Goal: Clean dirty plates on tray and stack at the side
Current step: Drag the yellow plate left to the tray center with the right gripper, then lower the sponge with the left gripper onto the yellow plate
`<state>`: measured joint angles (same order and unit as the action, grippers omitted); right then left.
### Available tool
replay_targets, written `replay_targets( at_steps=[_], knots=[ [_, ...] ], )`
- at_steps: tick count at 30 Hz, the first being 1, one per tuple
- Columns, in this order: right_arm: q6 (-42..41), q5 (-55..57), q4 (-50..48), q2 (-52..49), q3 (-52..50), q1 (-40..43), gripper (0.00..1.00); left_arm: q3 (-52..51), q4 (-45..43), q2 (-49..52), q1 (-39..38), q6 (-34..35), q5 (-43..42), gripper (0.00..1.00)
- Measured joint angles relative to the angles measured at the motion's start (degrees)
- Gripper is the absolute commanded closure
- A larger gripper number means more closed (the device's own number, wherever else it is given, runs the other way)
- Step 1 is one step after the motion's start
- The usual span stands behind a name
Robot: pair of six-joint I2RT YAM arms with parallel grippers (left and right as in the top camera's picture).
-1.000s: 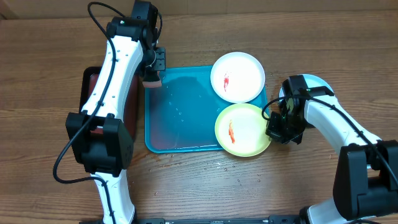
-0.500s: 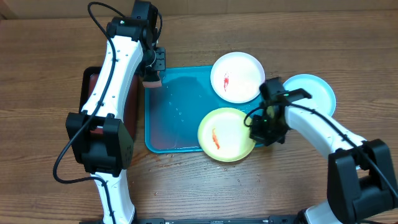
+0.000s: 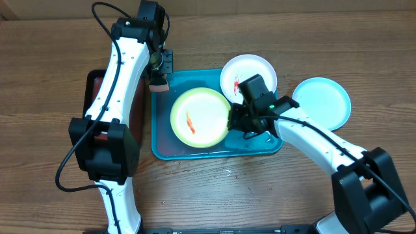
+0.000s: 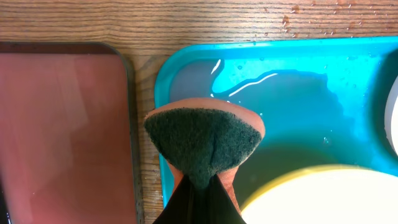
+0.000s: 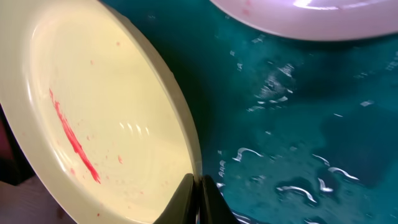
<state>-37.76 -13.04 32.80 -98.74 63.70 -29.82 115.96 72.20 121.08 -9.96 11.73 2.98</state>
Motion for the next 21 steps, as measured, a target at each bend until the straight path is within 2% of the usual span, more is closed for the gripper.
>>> replay_targets(
  at_steps=[10, 15, 18, 21],
  knots=[
    [-8.5, 0.1, -3.5, -5.7, 0.0, -1.8, 0.96, 0.0, 0.0, 0.0, 0.0, 0.0, 0.0, 0.96],
    [-9.9, 0.5, -4.7, -5.8, 0.0, -1.8, 0.67, 0.0, 0.0, 0.0, 0.0, 0.0, 0.0, 0.96],
    [-9.0, 1.1, -5.4, -5.8, 0.1, -1.8, 0.60, 0.0, 0.0, 0.0, 0.0, 0.0, 0.0, 0.96],
    [-7.1, 2.5, -6.1, -5.8, 0.1, -1.8, 0.59, 0.0, -0.1, 0.0, 0.0, 0.0, 0.0, 0.96]
  ],
)
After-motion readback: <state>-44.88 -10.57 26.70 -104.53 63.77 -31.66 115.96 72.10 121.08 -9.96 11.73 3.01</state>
